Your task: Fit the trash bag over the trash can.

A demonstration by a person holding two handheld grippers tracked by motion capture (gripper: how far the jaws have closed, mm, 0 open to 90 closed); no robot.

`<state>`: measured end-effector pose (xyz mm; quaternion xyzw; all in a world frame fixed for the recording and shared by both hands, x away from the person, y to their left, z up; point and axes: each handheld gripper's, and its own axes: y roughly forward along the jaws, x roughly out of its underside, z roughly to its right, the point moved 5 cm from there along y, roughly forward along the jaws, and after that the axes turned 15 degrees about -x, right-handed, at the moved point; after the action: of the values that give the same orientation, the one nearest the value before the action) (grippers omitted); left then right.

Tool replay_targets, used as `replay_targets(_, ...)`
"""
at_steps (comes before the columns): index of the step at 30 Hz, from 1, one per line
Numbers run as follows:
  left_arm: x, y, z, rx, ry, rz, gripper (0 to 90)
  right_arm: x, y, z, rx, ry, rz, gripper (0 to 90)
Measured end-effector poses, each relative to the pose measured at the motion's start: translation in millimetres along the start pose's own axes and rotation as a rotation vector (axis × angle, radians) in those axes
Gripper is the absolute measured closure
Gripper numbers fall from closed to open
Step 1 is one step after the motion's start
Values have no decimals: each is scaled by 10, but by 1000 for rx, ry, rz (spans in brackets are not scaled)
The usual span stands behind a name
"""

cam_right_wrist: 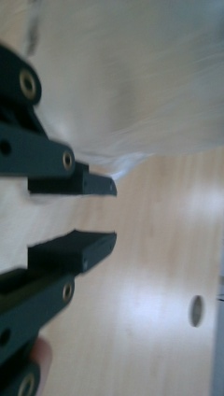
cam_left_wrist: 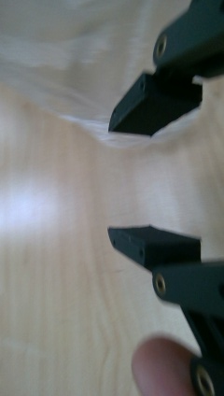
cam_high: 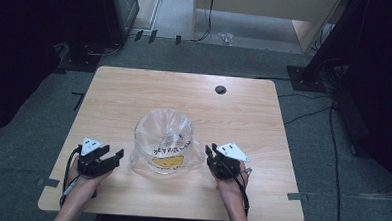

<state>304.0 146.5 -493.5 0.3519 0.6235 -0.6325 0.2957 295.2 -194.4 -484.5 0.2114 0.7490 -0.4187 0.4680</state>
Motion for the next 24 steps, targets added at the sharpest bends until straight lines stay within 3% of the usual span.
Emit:
replay_targets(3,-203,18,200,-18,-7,78,616,-204,117,-86,5,-34,45,871)
replay_targets(5,-308,86,330,-21,-25,92,633,-305,219,-133,15,-61,62,873)
replay_targets(7,-361,164,420,-13,-46,89,689,-360,299,-153,27,-56,73,866)
replay_targets(9,-372,199,507,8,-42,98,747,-372,356,-171,8,-50,77,879)
replay_targets(12,-339,204,615,25,-18,111,849,-337,416,-231,-42,-61,75,900)
replay_targets(14,-314,205,637,29,-25,108,900,-301,442,-245,-13,-76,69,900)
replay_targets(16,-293,203,642,24,-24,109,900,-255,466,-233,-25,-45,68,900)
replay_targets(24,-141,222,678,11,-29,103,900,37,549,-212,-35,-48,0,900)
